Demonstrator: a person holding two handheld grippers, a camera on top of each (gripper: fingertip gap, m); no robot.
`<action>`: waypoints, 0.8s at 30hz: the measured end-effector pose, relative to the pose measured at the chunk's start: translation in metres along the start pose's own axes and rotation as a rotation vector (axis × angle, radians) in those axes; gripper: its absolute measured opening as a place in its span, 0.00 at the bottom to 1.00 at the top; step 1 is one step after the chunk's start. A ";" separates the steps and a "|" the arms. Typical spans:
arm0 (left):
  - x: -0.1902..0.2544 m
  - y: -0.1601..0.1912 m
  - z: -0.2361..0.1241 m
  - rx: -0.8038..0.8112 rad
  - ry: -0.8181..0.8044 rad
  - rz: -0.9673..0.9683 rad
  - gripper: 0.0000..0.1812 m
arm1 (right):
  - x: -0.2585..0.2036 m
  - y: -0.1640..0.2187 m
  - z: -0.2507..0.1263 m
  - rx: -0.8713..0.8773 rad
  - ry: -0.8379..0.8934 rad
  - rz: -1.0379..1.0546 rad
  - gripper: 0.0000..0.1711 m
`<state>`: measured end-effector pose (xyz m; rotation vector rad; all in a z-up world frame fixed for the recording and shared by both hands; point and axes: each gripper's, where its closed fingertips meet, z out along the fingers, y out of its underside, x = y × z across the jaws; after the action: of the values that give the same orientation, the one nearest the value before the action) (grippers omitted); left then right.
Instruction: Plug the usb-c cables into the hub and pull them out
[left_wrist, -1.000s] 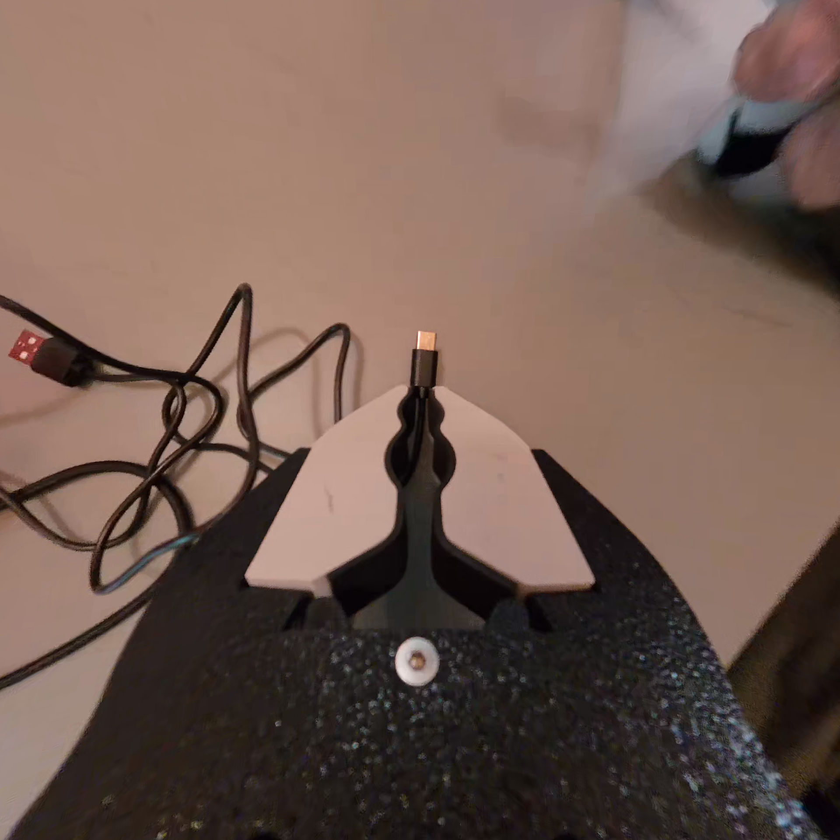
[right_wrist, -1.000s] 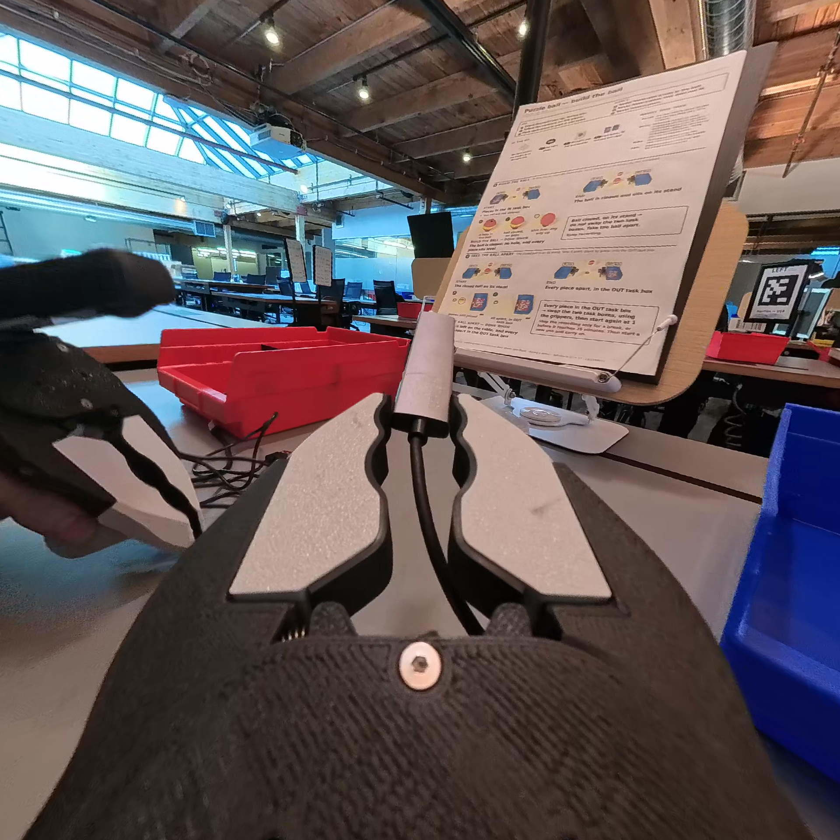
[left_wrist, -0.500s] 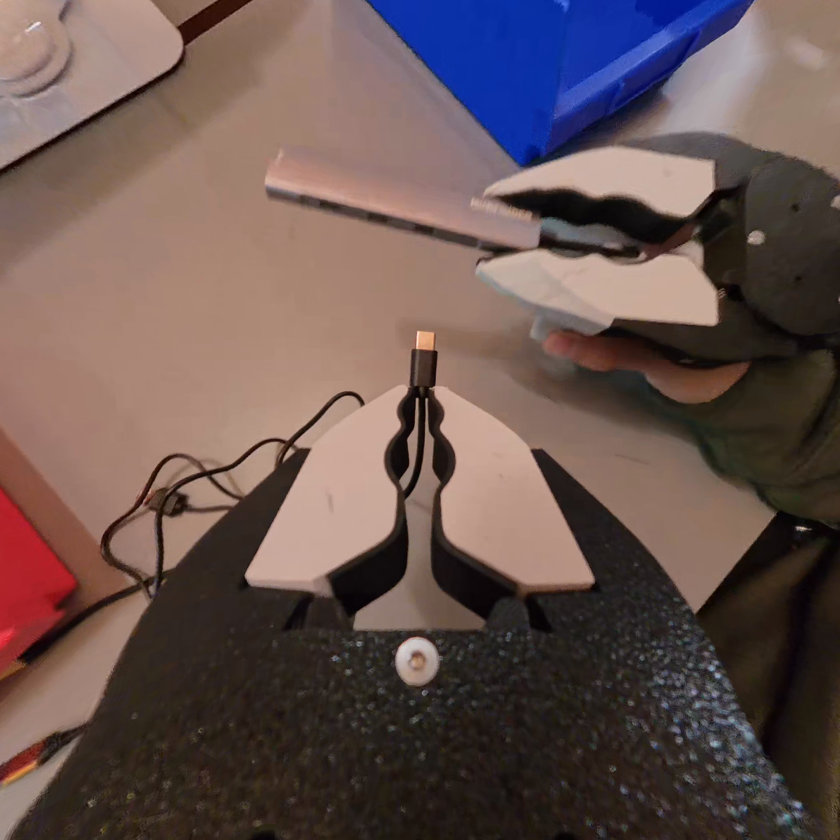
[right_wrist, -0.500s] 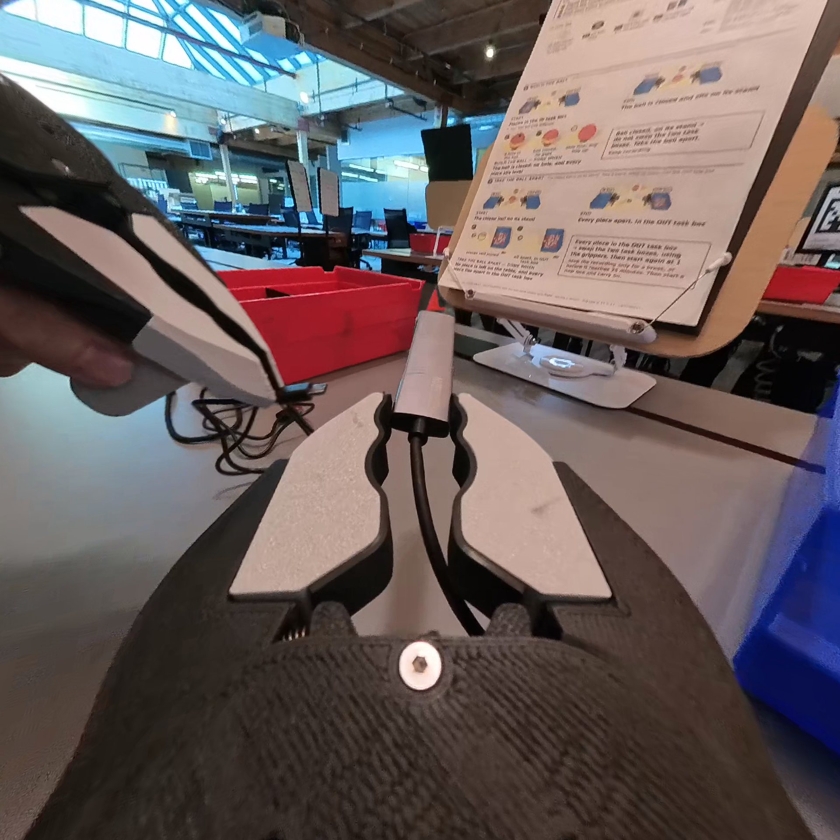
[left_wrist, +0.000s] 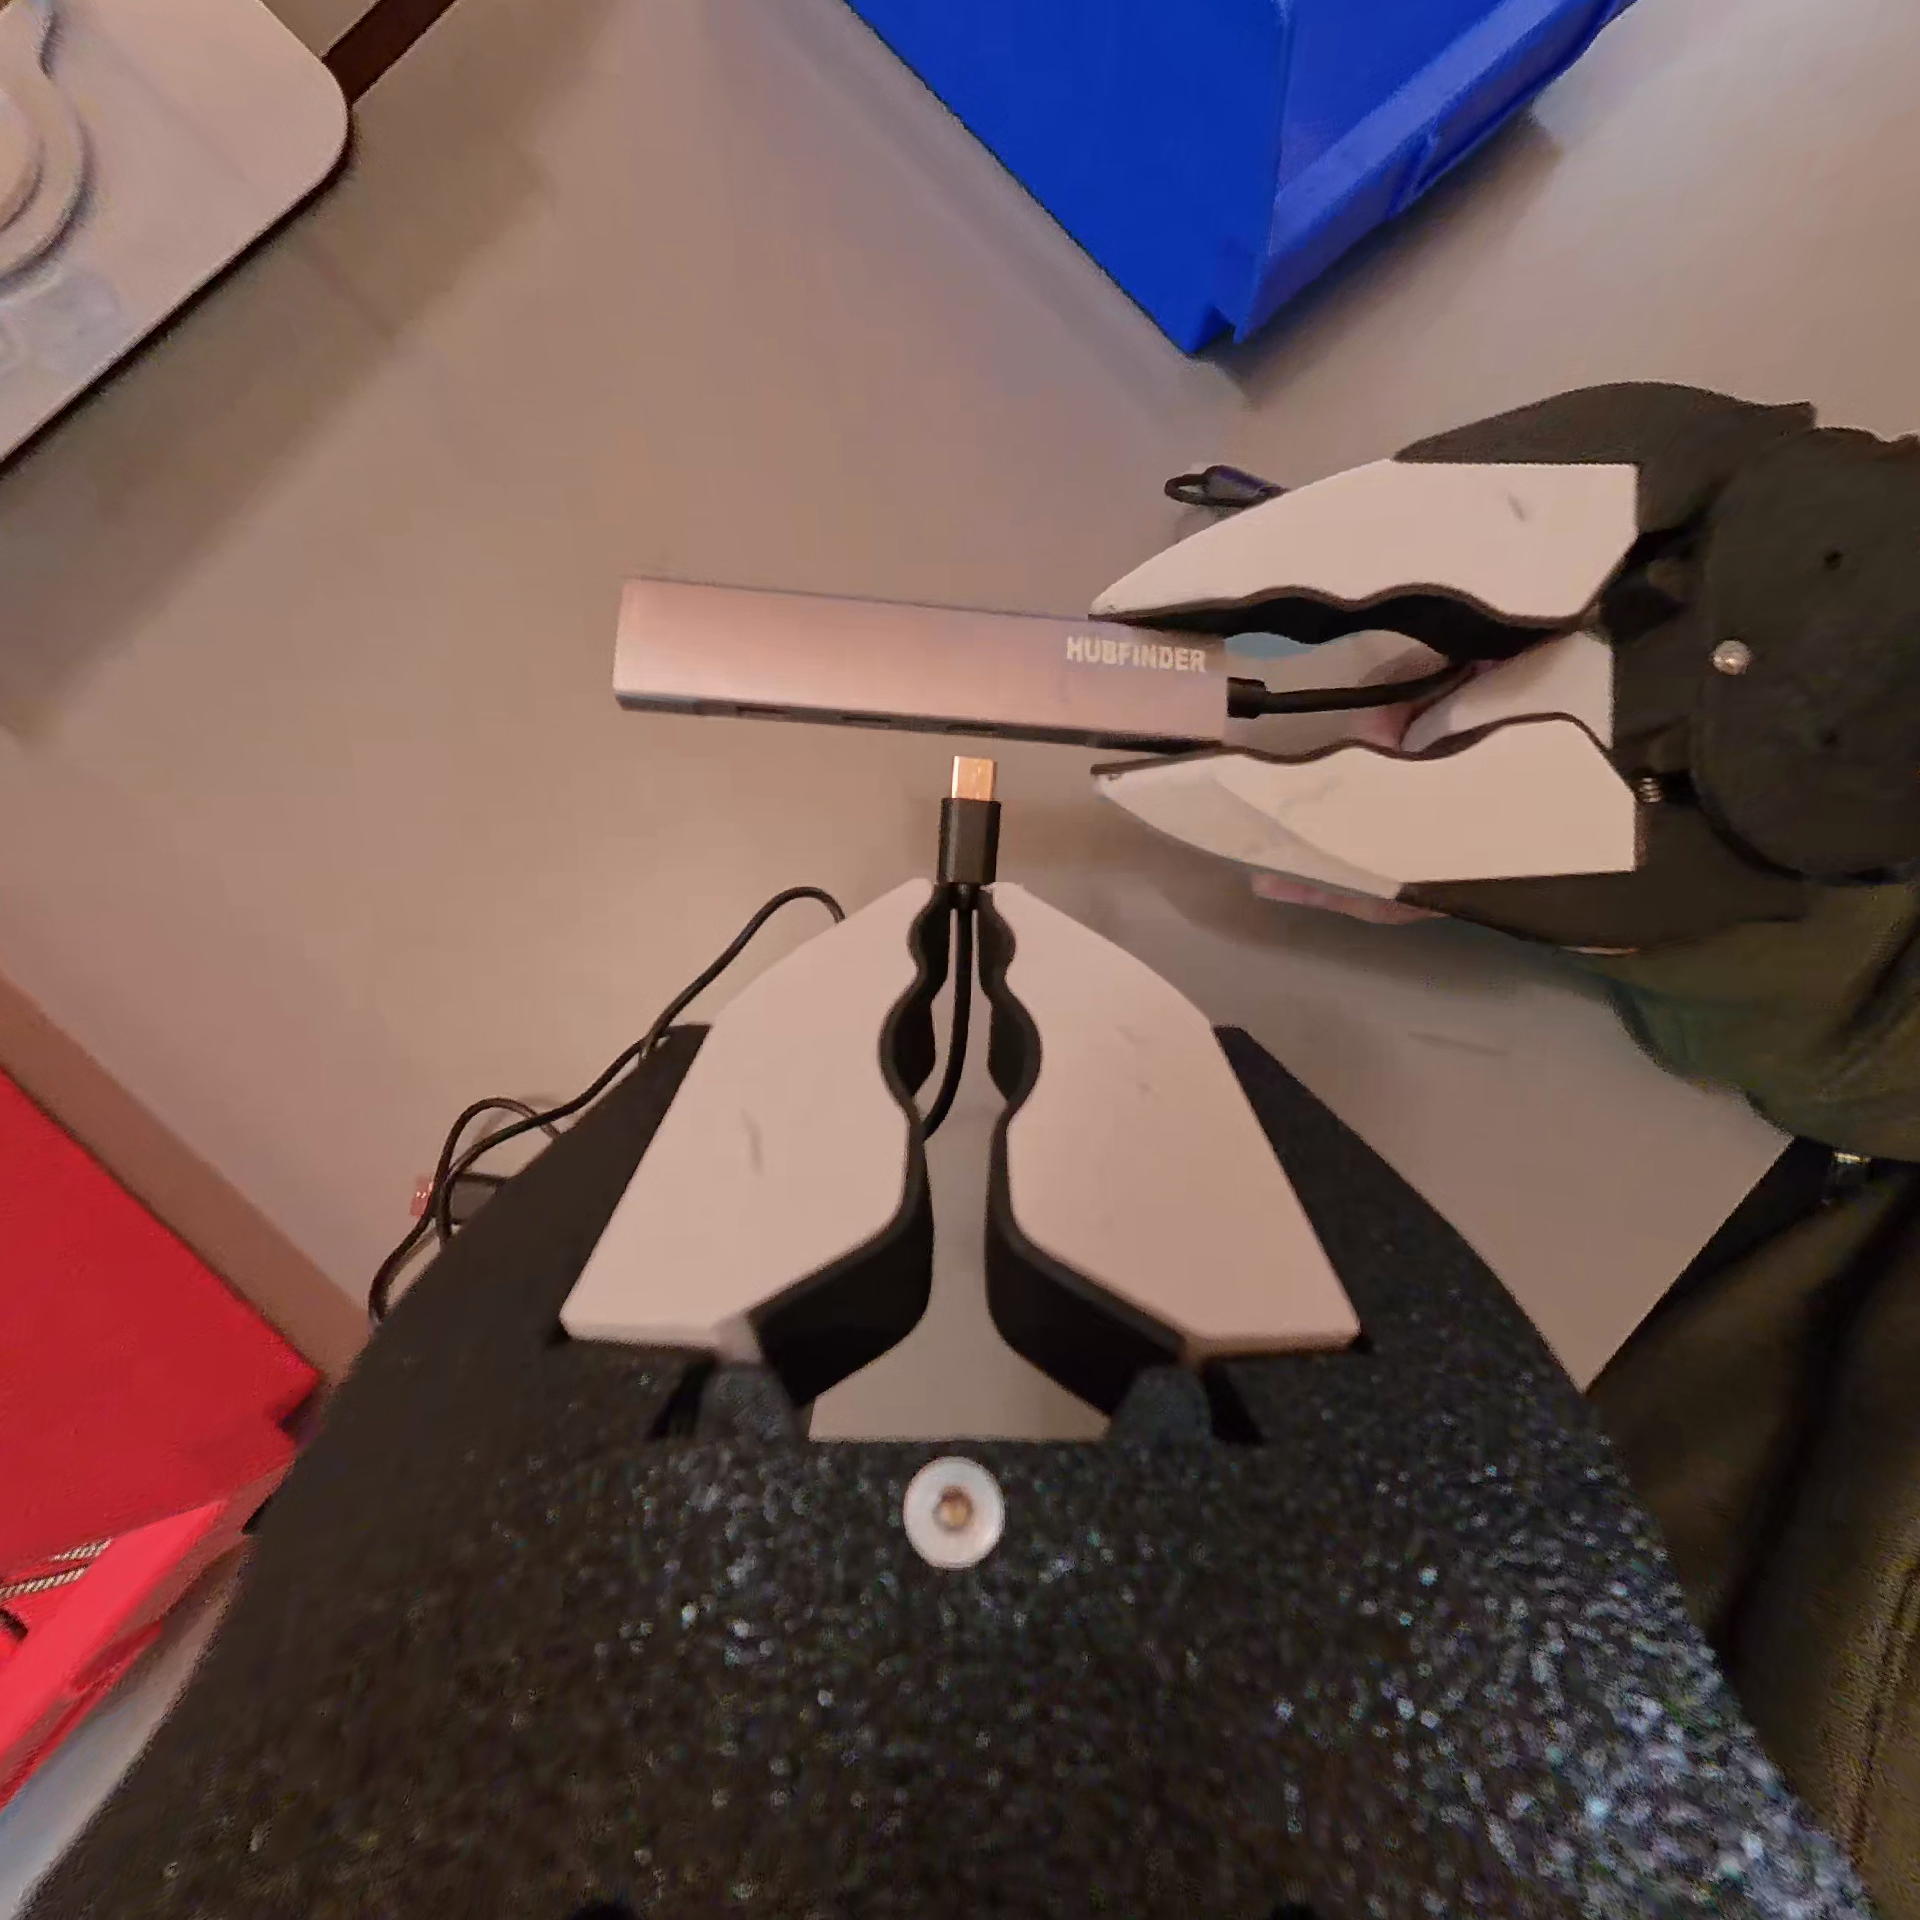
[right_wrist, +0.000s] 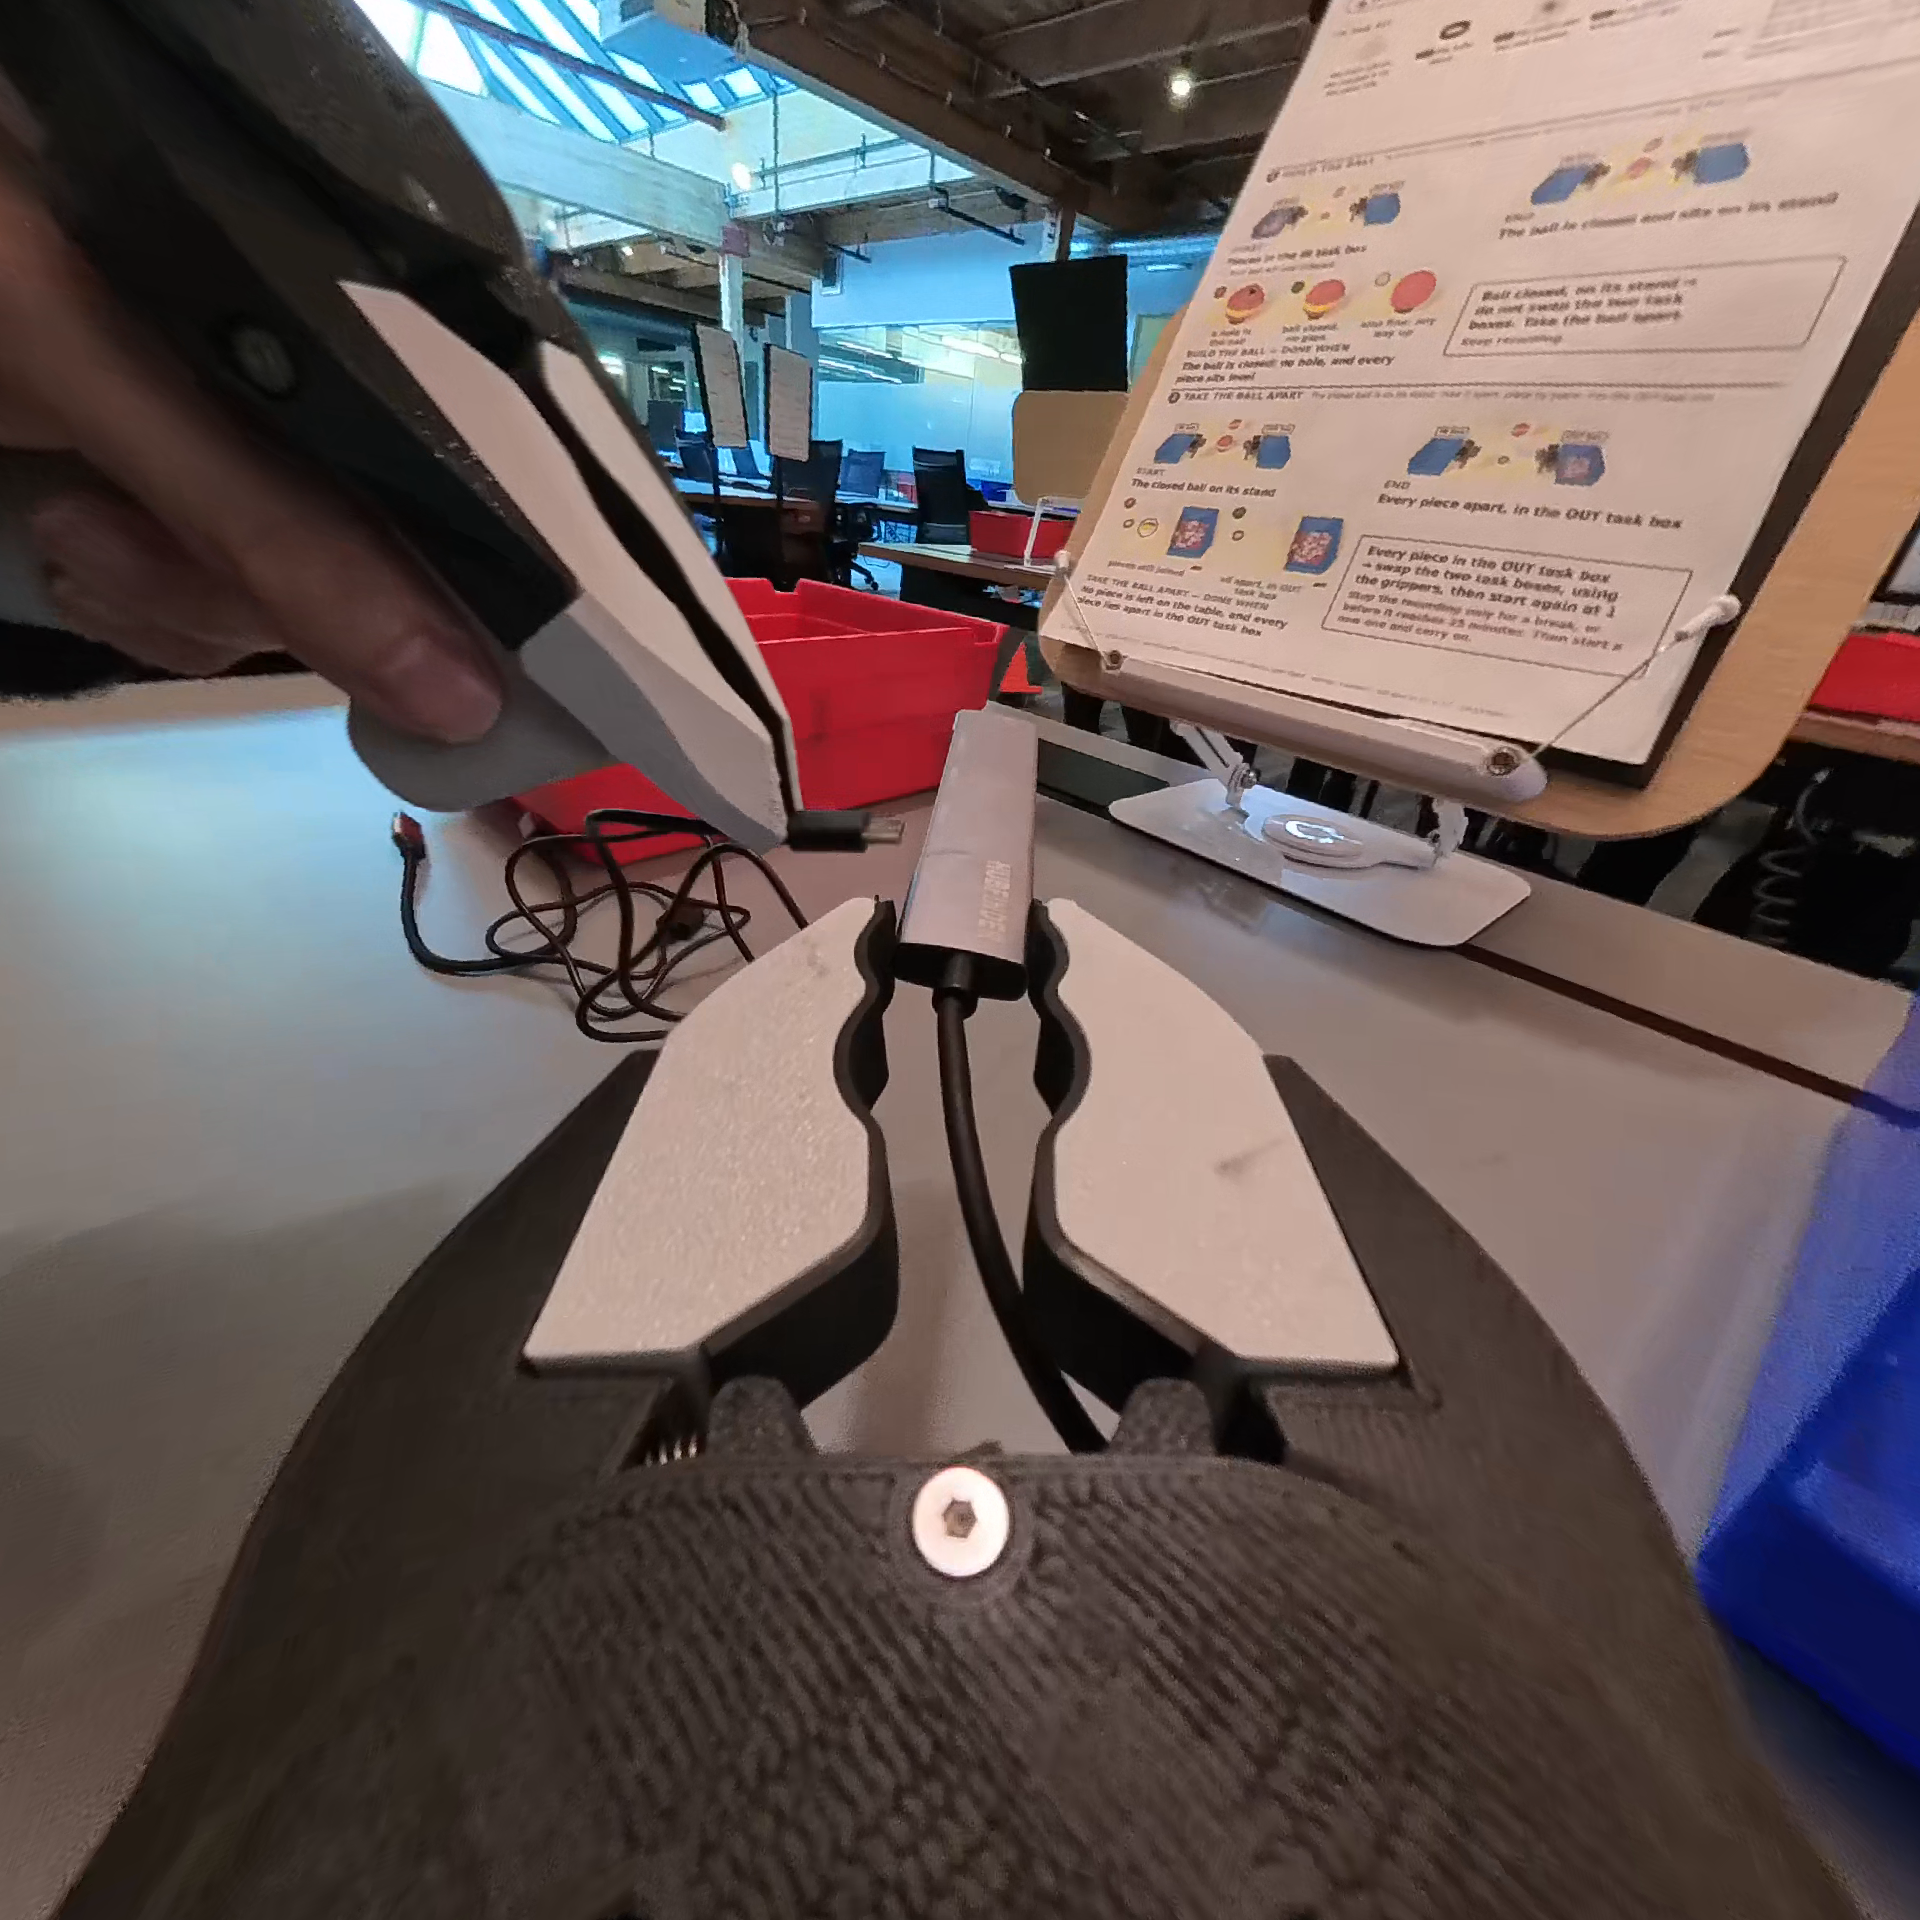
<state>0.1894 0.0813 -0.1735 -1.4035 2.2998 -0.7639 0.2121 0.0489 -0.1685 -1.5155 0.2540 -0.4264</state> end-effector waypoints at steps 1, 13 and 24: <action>-0.001 0.001 0.001 -0.004 -0.003 0.003 0.02 | -0.002 -0.001 0.000 0.004 -0.004 -0.022 0.14; -0.002 0.008 -0.006 -0.005 -0.005 0.009 0.02 | -0.014 0.001 0.002 0.001 -0.021 -0.130 0.14; 0.000 0.008 -0.008 0.032 -0.004 -0.005 0.02 | -0.015 0.001 0.002 -0.002 -0.022 -0.143 0.14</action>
<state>0.1796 0.0866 -0.1718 -1.3968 2.2716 -0.7944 0.1996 0.0575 -0.1712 -1.5448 0.1292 -0.5226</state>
